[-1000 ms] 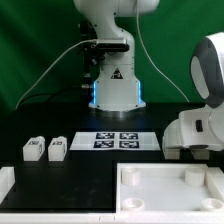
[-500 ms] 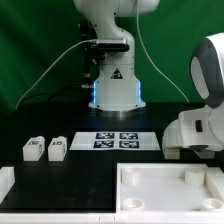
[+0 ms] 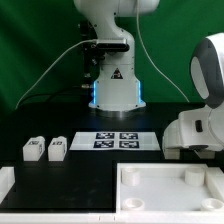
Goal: Assemble one leg
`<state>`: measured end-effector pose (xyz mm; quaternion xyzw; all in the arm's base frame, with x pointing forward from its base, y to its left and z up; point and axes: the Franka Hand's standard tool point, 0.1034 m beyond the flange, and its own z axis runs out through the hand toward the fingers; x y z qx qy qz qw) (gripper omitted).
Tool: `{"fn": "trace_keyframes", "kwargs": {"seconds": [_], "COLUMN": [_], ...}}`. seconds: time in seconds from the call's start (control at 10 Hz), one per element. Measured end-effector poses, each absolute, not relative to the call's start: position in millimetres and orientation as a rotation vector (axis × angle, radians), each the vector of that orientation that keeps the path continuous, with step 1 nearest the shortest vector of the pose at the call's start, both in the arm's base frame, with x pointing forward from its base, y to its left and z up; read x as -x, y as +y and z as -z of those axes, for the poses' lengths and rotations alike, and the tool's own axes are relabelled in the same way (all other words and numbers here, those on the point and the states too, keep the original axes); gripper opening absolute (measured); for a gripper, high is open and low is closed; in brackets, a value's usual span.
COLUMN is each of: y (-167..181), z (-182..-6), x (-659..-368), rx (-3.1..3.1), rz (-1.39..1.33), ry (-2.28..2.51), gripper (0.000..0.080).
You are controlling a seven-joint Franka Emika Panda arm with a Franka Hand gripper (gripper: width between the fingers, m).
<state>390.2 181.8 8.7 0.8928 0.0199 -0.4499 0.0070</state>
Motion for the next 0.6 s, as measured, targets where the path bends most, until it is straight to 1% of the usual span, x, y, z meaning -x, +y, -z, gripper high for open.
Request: {"fn": "trace_keyframes", "kwargs": {"seconds": [0.1, 0.2, 0.3, 0.4, 0.6], "y": [182.2, 180.5, 172.5, 169.8, 159.6], "z": [-9.1, -16.2, -46.6, -68.1, -107.1], "x": [-391.6, -397.9, -416.0, -441.4, -478.2], "rx": [-2.800, -2.822, -2.825, -2.877, -3.033], "rz": [1.394, 1.366, 1.397, 1.321, 1.016], "ry": [0.062, 0.088, 0.162, 0.152, 0.138], "gripper": [0.0291, 0.0291, 0.0291, 0.0291, 0.0291]}}
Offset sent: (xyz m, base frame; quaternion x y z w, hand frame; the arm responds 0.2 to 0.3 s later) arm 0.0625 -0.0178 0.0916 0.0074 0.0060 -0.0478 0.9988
